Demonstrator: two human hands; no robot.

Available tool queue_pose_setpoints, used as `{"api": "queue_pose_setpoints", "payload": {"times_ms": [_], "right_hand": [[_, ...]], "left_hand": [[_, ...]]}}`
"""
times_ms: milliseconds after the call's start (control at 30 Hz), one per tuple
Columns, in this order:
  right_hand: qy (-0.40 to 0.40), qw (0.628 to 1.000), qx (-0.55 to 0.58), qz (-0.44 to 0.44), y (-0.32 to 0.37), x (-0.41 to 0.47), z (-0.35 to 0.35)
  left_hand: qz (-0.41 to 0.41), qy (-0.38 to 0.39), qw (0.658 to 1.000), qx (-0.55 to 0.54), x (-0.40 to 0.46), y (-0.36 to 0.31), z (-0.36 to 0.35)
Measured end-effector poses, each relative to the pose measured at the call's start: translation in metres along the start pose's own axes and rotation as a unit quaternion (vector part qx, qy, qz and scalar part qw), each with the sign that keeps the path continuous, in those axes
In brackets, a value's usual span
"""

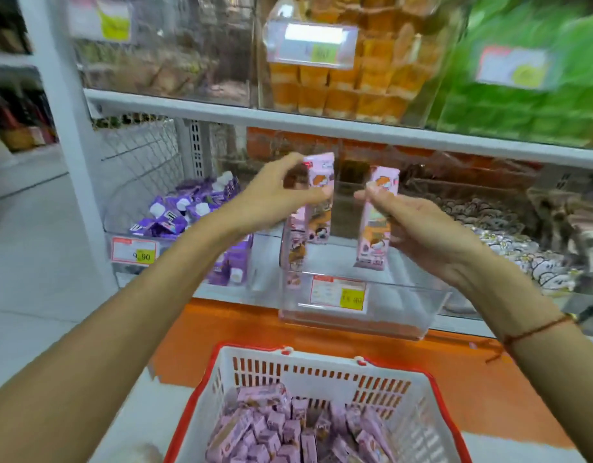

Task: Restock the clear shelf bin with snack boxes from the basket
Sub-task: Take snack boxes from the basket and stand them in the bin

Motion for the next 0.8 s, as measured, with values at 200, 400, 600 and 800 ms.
{"api": "queue_pose_setpoints", "payload": {"times_ms": [200,400,600,800], "right_hand": [[-0.008,0.998,-0.034,-0.043,-0.012,0.028,0.018],[-0.020,0.996,-0.082,-0.030,-0.019,0.044,0.017],[0.011,0.974,-0.223,-0.045,-0.026,0.055,-0.001],[0.088,0.950,-0.285,-0.093,-0.045,0.070,-0.041]], "left_hand": [[-0.029,0.139,0.969,0.201,0.017,0.034,-0.008],[-0.072,0.190,0.848,0.489,0.016,0.050,-0.005],[-0.081,0.202,0.780,0.587,0.014,0.058,-0.014],[-0.064,0.038,0.867,0.493,-0.020,0.068,-0.014]]}}
Point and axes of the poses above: each hand's wrist, its own x-axis towards the middle knuckle, its own z-axis out of the back of the hand, y = z × x, the point moved 2 cm from there along x, towards the middle knuckle, and after that the axes turned 7 degrees about -z, right-handed, at the moved point
